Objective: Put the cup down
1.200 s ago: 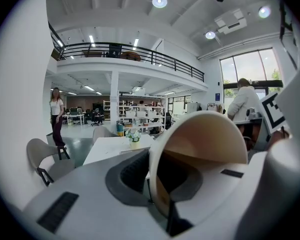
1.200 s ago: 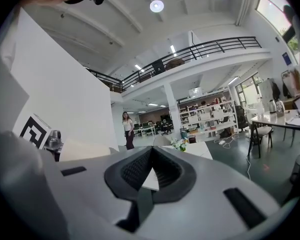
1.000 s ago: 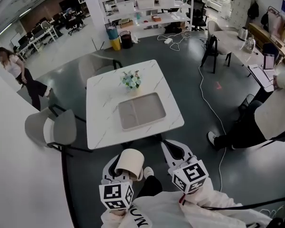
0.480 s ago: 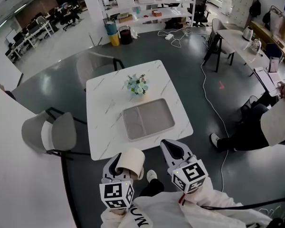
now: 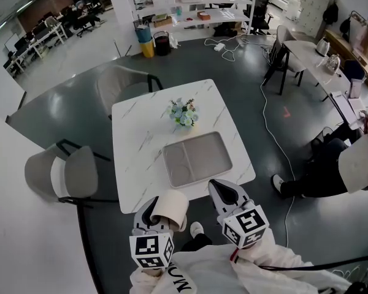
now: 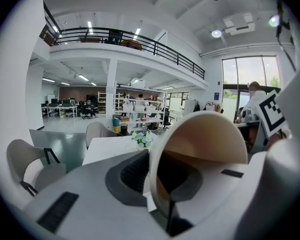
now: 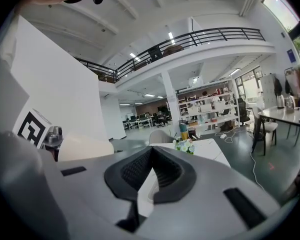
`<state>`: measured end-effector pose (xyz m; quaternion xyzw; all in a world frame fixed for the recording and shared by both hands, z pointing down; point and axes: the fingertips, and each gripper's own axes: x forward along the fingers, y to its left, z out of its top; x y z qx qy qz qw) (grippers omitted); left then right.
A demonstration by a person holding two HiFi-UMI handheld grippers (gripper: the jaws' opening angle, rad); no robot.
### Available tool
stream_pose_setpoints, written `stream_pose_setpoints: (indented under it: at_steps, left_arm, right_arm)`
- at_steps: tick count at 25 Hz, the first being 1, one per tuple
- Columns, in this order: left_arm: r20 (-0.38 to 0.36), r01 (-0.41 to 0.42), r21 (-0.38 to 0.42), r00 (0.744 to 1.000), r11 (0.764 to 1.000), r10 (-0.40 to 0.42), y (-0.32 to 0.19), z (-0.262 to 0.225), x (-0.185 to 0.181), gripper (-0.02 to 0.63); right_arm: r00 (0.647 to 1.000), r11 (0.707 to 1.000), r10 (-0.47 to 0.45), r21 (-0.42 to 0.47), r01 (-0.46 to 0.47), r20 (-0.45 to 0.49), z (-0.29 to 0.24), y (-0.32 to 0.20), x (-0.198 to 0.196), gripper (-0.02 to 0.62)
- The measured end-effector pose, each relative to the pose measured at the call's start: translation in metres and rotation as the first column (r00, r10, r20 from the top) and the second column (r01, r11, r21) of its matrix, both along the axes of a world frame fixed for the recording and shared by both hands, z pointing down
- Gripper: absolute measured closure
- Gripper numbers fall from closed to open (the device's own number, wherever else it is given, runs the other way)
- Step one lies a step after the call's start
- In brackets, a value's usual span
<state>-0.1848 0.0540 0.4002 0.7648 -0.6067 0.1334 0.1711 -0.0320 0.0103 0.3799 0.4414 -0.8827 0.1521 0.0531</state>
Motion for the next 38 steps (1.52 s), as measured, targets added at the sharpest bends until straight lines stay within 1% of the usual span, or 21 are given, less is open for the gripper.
stream_pose_setpoints:
  at_steps: [6, 16, 21, 26, 32, 38]
  left_arm:
    - [-0.006, -0.018, 0.009, 1.0, 1.0, 0.018, -0.023, -0.005, -0.012, 0.557]
    - [-0.023, -0.017, -0.001, 1.0, 1.0, 0.017, -0.038, 0.003, -0.013, 0.557]
    - [-0.012, 0.002, -0.018, 1.0, 1.0, -0.002, -0.047, 0.006, -0.019, 0.557]
    - [0.002, 0.022, -0.046, 1.0, 0.999, -0.022, -0.056, 0.009, -0.02, 0.557]
    - [0.018, 0.04, -0.057, 0.999, 0.998, -0.039, -0.068, 0.009, -0.017, 0.557]
    - [0.029, 0.051, -0.079, 0.998, 0.996, -0.049, -0.08, 0.021, -0.016, 0.557]
  right_arm:
    - [1.0, 1.0, 0.018, 0.012, -0.018, -0.008, -0.01, -0.018, -0.011, 0.591]
    - [0.999, 0.999, 0.037, 0.005, -0.037, -0.023, -0.006, -0.029, -0.004, 0.591]
    - [1.0, 1.0, 0.021, -0.013, -0.021, -0.016, -0.001, -0.041, -0.009, 0.591]
    - [1.0, 0.999, -0.015, -0.03, 0.014, -0.021, 0.002, -0.053, -0.009, 0.591]
    - [0.999, 0.999, -0.043, -0.034, 0.042, -0.024, 0.004, -0.07, -0.006, 0.591]
    - [0.999, 0.998, -0.053, -0.037, 0.052, -0.008, 0.01, -0.081, -0.003, 0.591]
